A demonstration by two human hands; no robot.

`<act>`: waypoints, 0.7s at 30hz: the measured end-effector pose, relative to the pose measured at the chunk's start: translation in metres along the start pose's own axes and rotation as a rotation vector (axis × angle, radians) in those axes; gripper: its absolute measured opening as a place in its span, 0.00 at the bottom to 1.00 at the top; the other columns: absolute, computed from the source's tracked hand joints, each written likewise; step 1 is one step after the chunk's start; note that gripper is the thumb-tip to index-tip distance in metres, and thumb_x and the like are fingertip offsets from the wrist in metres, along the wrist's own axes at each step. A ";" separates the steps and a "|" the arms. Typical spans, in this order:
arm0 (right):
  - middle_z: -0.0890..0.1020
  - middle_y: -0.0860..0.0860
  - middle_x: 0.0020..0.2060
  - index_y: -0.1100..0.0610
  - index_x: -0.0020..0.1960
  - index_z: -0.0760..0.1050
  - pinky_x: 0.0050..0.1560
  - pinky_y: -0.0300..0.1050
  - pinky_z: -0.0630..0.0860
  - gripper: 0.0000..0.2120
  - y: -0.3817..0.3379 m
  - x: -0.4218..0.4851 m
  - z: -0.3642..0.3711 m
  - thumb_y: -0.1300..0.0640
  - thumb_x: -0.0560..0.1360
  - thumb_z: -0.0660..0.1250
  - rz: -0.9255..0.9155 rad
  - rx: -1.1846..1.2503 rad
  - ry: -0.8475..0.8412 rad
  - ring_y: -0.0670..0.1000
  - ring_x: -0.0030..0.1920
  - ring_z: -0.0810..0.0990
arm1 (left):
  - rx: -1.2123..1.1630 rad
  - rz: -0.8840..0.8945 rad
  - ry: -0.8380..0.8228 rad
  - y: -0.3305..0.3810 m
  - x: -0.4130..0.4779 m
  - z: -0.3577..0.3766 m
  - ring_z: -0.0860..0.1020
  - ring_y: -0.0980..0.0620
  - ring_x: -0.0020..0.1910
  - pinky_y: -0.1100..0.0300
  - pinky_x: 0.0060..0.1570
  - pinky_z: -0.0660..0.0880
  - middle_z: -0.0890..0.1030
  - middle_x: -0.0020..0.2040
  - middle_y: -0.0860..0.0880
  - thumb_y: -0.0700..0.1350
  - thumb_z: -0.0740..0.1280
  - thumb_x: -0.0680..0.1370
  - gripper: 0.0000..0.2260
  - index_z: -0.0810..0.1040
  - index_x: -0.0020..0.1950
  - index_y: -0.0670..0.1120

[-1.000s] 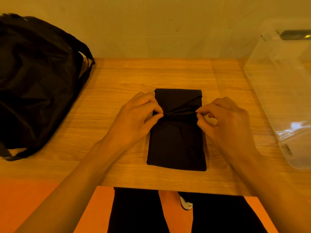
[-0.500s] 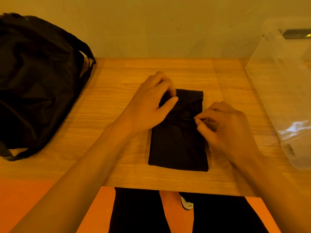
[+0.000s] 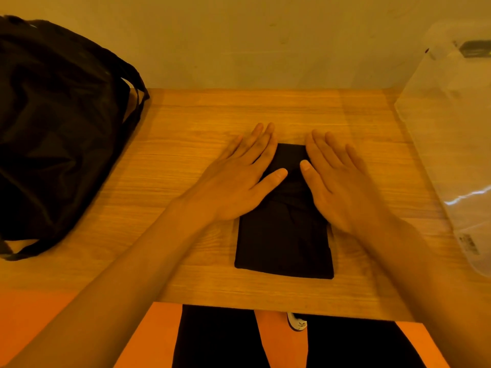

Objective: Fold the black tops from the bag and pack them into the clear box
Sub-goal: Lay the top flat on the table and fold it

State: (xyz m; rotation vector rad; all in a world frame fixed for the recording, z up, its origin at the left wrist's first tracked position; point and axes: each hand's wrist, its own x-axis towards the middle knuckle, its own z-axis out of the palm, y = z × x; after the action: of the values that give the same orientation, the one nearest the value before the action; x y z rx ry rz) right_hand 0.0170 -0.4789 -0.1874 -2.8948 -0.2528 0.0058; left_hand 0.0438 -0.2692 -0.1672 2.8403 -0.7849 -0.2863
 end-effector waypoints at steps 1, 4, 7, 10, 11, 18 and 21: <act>0.48 0.47 0.82 0.50 0.83 0.44 0.80 0.50 0.41 0.36 0.002 -0.001 0.000 0.36 0.78 0.30 0.005 -0.007 -0.005 0.47 0.81 0.43 | -0.023 -0.004 -0.006 -0.003 -0.002 0.000 0.31 0.60 0.78 0.57 0.78 0.34 0.33 0.82 0.55 0.68 0.35 0.78 0.36 0.35 0.82 0.51; 0.47 0.46 0.82 0.49 0.83 0.43 0.79 0.49 0.41 0.36 0.003 -0.001 -0.005 0.35 0.78 0.31 0.003 0.029 -0.022 0.48 0.81 0.42 | -0.263 -0.009 0.026 -0.011 -0.012 -0.003 0.36 0.66 0.78 0.64 0.78 0.37 0.38 0.82 0.59 0.66 0.39 0.82 0.31 0.40 0.82 0.55; 0.48 0.48 0.82 0.50 0.83 0.45 0.78 0.47 0.38 0.35 -0.003 0.001 -0.017 0.36 0.80 0.37 0.015 0.113 0.028 0.49 0.81 0.41 | -0.515 -0.101 0.236 -0.026 -0.018 -0.012 0.50 0.69 0.77 0.72 0.74 0.49 0.55 0.80 0.64 0.55 0.54 0.86 0.23 0.55 0.82 0.58; 0.50 0.52 0.82 0.51 0.83 0.48 0.80 0.50 0.40 0.34 -0.019 0.009 -0.029 0.37 0.81 0.40 -0.096 0.005 0.048 0.51 0.81 0.43 | -0.460 -0.119 0.333 -0.046 -0.008 -0.019 0.70 0.62 0.68 0.64 0.71 0.67 0.73 0.68 0.58 0.40 0.66 0.82 0.21 0.73 0.74 0.52; 0.49 0.52 0.82 0.50 0.83 0.48 0.80 0.52 0.40 0.34 -0.026 0.012 -0.030 0.36 0.80 0.39 -0.142 -0.040 0.008 0.52 0.81 0.42 | -0.453 -0.108 0.308 -0.049 -0.004 -0.020 0.72 0.63 0.63 0.66 0.67 0.69 0.75 0.64 0.57 0.40 0.68 0.81 0.20 0.75 0.72 0.51; 0.42 0.49 0.82 0.43 0.81 0.39 0.80 0.55 0.39 0.36 -0.041 0.006 -0.018 0.29 0.77 0.34 -0.222 -0.115 -0.168 0.51 0.81 0.37 | -0.583 -0.002 0.222 -0.054 0.014 -0.022 0.78 0.59 0.52 0.68 0.55 0.74 0.78 0.52 0.57 0.38 0.72 0.78 0.15 0.82 0.63 0.49; 0.39 0.49 0.81 0.40 0.80 0.37 0.80 0.56 0.39 0.35 -0.039 0.004 -0.016 0.29 0.76 0.34 -0.226 -0.122 -0.175 0.51 0.80 0.35 | -0.579 0.044 0.220 -0.055 0.020 -0.022 0.78 0.54 0.48 0.64 0.51 0.76 0.78 0.48 0.58 0.36 0.72 0.77 0.14 0.83 0.58 0.51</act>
State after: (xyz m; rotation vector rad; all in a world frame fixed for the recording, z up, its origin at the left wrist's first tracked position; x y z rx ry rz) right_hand 0.0151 -0.4442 -0.1627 -2.9707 -0.6304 0.2122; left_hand 0.0925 -0.2305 -0.1613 2.2597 -0.5970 -0.1562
